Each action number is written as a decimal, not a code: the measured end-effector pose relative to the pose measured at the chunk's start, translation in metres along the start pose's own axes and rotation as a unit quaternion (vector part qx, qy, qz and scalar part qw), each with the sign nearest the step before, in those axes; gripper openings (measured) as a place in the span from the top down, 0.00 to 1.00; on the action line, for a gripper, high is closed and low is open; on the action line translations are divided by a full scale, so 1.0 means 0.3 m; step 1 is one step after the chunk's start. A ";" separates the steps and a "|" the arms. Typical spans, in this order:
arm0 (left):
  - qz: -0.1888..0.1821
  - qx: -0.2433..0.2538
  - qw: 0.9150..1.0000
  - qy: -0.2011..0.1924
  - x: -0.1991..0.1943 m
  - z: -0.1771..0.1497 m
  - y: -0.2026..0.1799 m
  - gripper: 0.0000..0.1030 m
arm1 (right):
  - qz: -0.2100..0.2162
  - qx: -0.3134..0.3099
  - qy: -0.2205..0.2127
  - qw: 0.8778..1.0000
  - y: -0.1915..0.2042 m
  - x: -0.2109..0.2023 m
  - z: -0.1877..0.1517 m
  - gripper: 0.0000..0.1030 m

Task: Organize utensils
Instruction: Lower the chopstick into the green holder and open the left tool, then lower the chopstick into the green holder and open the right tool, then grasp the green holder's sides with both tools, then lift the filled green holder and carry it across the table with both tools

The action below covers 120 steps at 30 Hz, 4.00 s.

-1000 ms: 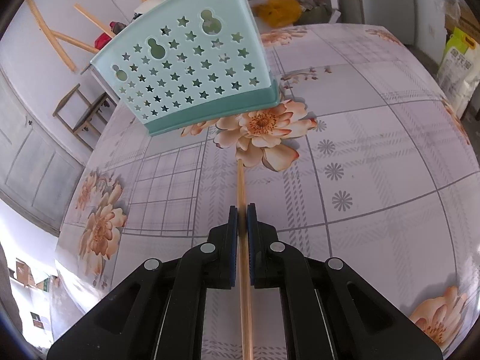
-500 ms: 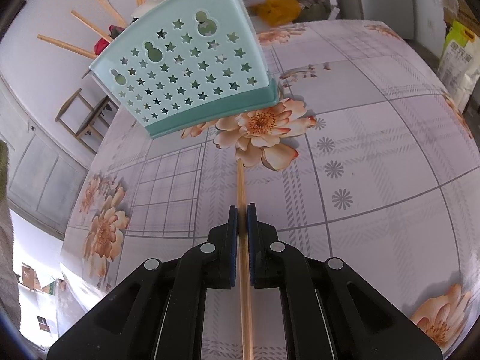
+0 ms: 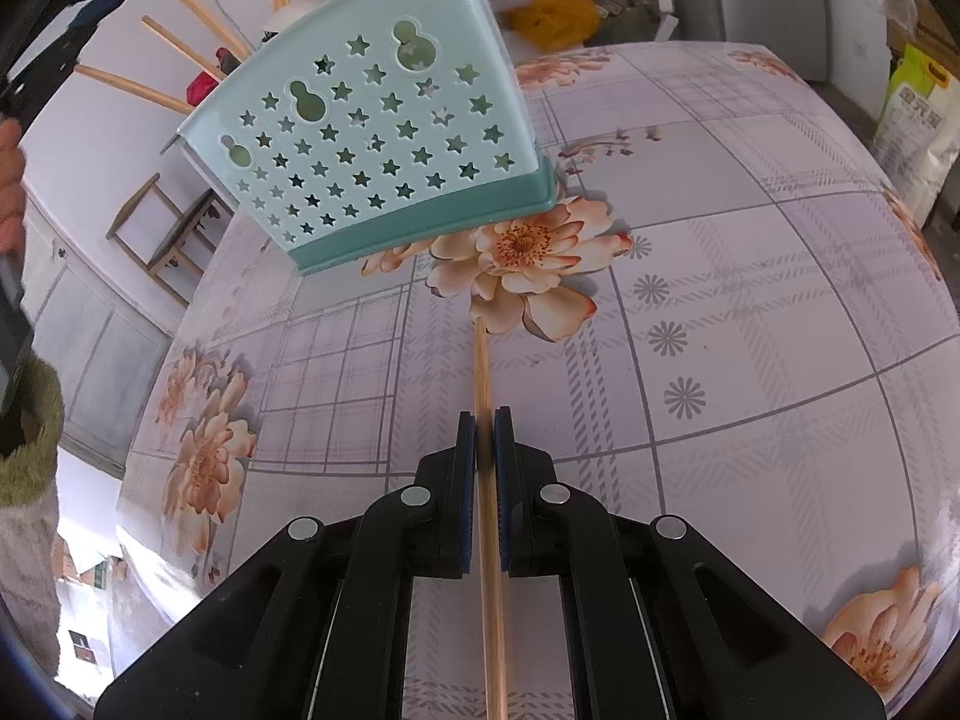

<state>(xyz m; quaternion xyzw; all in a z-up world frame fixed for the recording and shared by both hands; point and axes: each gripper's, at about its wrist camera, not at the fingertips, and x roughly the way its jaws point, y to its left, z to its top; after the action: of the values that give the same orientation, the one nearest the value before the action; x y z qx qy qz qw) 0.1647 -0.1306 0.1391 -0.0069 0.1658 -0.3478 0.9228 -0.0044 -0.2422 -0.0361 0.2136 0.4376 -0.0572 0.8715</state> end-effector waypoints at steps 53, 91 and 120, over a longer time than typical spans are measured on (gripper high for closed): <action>0.093 -0.144 0.977 0.127 -0.370 -0.527 0.368 0.68 | 0.042 -0.176 -0.242 0.953 0.405 -0.374 0.631 0.98; -0.076 -0.090 0.984 0.131 0.135 -0.384 0.164 0.22 | 0.373 0.320 -0.051 0.870 -0.257 0.083 0.472 0.52; -0.065 -0.073 0.986 0.132 0.048 -0.408 0.263 0.16 | 0.376 0.325 -0.034 0.867 -0.220 0.055 0.401 0.51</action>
<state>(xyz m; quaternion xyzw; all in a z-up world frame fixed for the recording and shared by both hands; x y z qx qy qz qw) 0.1871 -0.0674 0.0089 -0.0390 0.3106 -0.3915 0.8653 0.0755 -0.3509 -0.0072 0.6310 0.2506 0.1282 0.7229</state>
